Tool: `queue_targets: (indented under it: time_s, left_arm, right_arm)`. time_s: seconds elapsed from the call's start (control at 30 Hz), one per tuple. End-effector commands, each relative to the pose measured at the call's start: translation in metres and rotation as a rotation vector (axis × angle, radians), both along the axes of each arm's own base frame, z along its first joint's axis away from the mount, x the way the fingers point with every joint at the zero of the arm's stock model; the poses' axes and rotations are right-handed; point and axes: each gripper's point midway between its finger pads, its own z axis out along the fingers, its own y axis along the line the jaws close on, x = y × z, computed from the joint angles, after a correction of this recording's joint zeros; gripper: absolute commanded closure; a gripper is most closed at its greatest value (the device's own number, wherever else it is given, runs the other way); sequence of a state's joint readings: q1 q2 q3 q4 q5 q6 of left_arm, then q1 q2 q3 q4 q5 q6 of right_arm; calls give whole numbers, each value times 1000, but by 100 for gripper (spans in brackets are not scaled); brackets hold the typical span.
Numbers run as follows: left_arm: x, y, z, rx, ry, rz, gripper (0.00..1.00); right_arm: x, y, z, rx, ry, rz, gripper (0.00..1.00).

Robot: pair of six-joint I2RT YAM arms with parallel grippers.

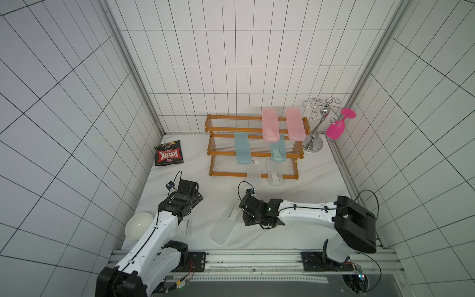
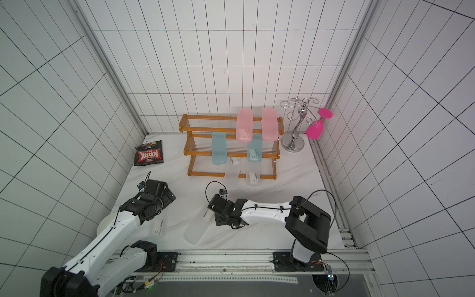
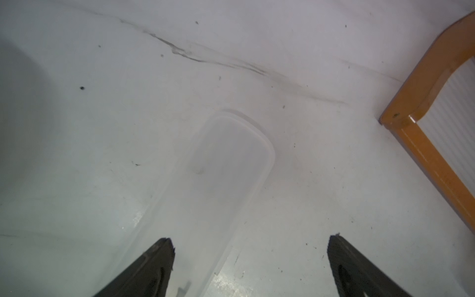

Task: Place the pencil cases on the shelf according to color
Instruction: Adjust the pencil case at the center of the board.

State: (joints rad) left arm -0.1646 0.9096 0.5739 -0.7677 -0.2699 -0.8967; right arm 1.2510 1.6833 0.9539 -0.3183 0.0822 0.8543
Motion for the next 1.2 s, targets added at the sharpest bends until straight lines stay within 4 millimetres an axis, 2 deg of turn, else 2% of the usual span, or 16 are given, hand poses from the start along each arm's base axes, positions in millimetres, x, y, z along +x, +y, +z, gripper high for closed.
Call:
queue_targets:
  time_s: [0.0,0.1,0.27,0.4,0.5,0.53,0.63,0.7,1.0,1.07,1.17]
  left_arm:
    - [2,16,5,27,-15,50,2]
    - [3,20,-3,21,18,62,2]
    - [8,17,-17,4,52,55,2]
    - [11,9,-26,-31,85,30,2]
    - [10,5,-32,-44,131,8,2]
    - [11,3,-35,-52,141,-2,2]
    - [13,-6,-42,-89,159,-40,2]
    - [13,-13,-45,-109,174,-65,2]
    - [4,-58,-30,-99,160,-172,2]
    - [1,-59,-22,-98,135,-161,2]
    - [-4,-46,-2,-57,89,-125,2]
  right_arm:
    - [8,25,2,36,16,-8,55]
    - [17,36,-2,41,18,14,55]
    - [42,52,5,69,4,11,54]
    - [66,55,10,84,-6,-6,54]
    - [74,52,16,89,-19,-4,51]
    - [74,50,17,85,-22,2,49]
    - [70,42,25,85,-38,9,33]
    - [67,32,28,84,-52,-5,27]
    - [44,-7,36,52,-98,-35,6]
    - [37,-14,39,32,-110,-39,0]
    - [26,-17,41,26,-120,-55,1]
